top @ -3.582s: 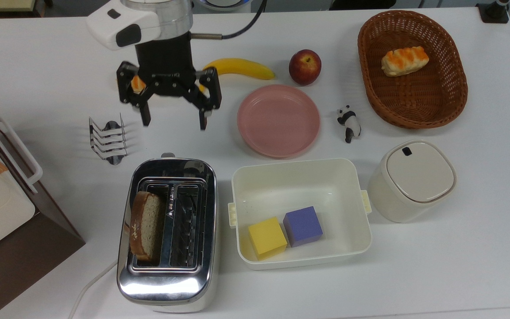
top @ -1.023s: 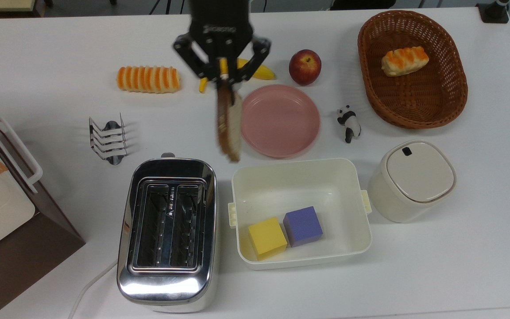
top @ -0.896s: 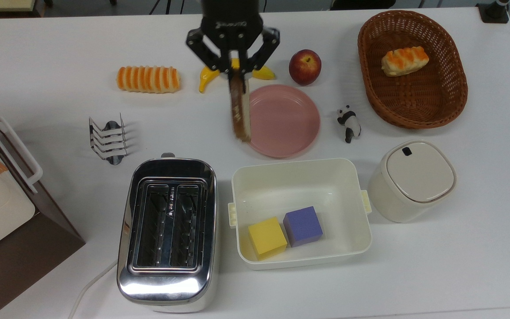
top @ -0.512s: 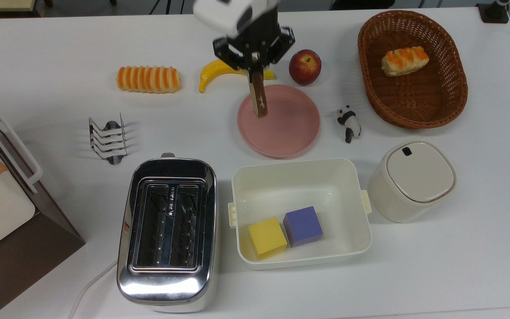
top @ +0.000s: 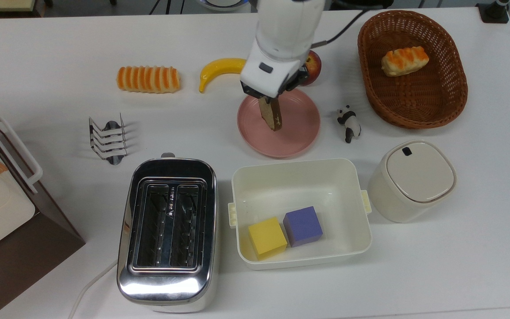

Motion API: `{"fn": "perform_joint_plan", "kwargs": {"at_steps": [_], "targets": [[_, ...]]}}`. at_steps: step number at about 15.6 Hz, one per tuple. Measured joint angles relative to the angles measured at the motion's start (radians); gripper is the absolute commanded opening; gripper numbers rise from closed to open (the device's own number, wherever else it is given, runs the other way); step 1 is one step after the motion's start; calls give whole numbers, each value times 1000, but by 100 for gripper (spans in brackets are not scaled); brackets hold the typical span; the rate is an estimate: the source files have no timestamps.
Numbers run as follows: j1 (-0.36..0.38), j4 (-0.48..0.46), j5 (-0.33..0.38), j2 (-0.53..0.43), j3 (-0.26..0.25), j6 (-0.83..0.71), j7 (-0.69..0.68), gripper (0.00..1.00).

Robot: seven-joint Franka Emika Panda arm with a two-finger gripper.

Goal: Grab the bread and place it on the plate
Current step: 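Lower the toast onto the pink plate and open the gripper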

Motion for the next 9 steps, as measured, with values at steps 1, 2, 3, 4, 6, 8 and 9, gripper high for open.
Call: {"fn": "perform_joint_plan", "kwargs": {"at_steps": [1, 2, 3, 4, 6, 8, 9], "targets": [[5, 0, -3, 8, 0, 0, 7, 100], [8, 0, -14, 15, 0, 0, 21, 100], [11, 0, -32, 18, 0, 0, 37, 100], [15, 0, -45, 21, 0, 0, 53, 100], [22, 0, -55, 21, 0, 0, 78, 100], [28, 1, -55, 21, 0, -2, 103, 100], [33, 3, -55, 20, 0, -7, 114, 100]]}}
